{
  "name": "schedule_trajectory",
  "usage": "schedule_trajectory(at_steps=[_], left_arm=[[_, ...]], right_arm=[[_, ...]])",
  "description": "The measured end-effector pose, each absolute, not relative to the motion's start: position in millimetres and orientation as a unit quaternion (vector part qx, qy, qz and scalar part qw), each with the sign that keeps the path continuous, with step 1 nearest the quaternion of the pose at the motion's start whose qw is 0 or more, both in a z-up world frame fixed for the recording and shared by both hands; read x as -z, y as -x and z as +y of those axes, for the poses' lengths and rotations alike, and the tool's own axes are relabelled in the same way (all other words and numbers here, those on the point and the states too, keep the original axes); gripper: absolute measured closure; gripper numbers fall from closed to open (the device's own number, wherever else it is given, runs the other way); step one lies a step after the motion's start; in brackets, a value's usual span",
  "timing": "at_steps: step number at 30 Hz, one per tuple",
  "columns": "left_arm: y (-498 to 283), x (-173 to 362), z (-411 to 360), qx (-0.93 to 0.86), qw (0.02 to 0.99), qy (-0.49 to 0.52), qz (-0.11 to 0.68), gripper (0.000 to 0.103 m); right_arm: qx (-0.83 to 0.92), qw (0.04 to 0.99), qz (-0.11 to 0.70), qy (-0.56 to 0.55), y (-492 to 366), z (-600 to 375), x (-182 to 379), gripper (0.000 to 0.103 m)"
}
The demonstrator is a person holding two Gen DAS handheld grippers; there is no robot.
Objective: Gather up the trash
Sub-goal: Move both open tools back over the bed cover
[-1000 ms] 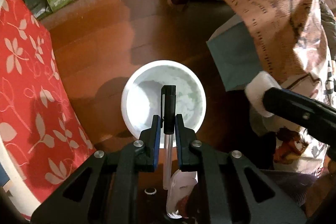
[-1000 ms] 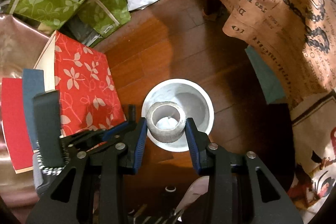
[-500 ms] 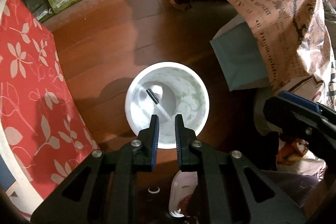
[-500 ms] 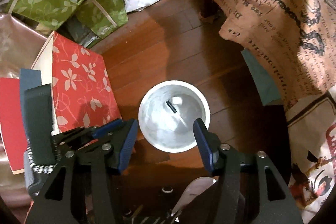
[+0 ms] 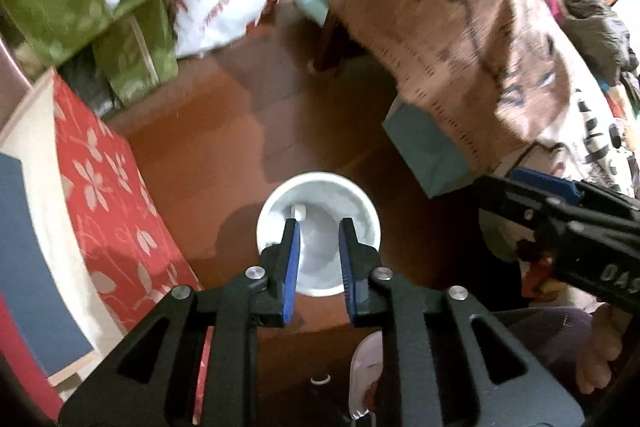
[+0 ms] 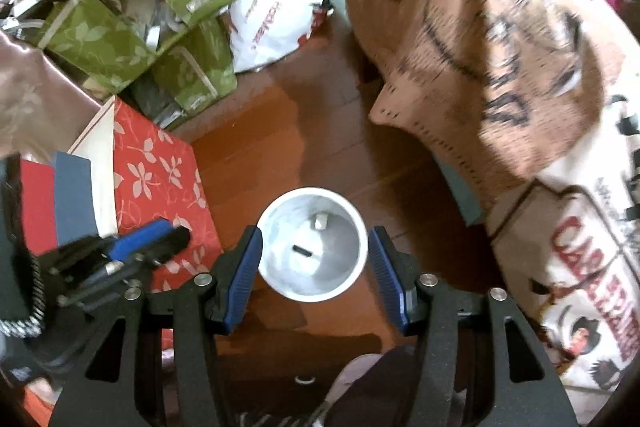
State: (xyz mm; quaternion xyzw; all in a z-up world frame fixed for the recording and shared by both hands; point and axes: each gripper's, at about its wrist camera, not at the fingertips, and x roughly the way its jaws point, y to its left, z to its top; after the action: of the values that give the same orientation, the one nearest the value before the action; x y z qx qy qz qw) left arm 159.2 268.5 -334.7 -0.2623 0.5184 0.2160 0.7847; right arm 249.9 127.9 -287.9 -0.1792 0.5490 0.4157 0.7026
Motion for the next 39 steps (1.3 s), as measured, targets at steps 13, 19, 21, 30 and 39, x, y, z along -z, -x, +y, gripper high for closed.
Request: schedule_trajectory(at_steps=[13, 19, 21, 30, 39], left_arm=[[-170, 217, 219, -0.212, 0.858, 0.184, 0.430, 0.075], [-180, 171, 182, -0.192, 0.886, 0.152, 0.394, 0.065], [-185, 155, 168, -0.183, 0.894, 0.141, 0.383, 0.064], [-215, 106, 101, -0.139, 0.924, 0.097, 0.342, 0.049], [-269, 95, 48, -0.072, 0.932, 0.087, 0.345, 0.043]], right_arm=[[-0.424, 0.780, 0.446, 0.117, -247, 59, 184, 0.052], [-0.416, 0.820, 0.382, 0.095, -245, 16, 137, 0.052], [-0.411, 0.831, 0.366, 0.081, -248, -2, 124, 0.052], [-0.358, 0.878, 0.314, 0.052, -270, -78, 89, 0.049], [-0.280, 0.913, 0.294, 0.032, -309, -152, 83, 0.036]])
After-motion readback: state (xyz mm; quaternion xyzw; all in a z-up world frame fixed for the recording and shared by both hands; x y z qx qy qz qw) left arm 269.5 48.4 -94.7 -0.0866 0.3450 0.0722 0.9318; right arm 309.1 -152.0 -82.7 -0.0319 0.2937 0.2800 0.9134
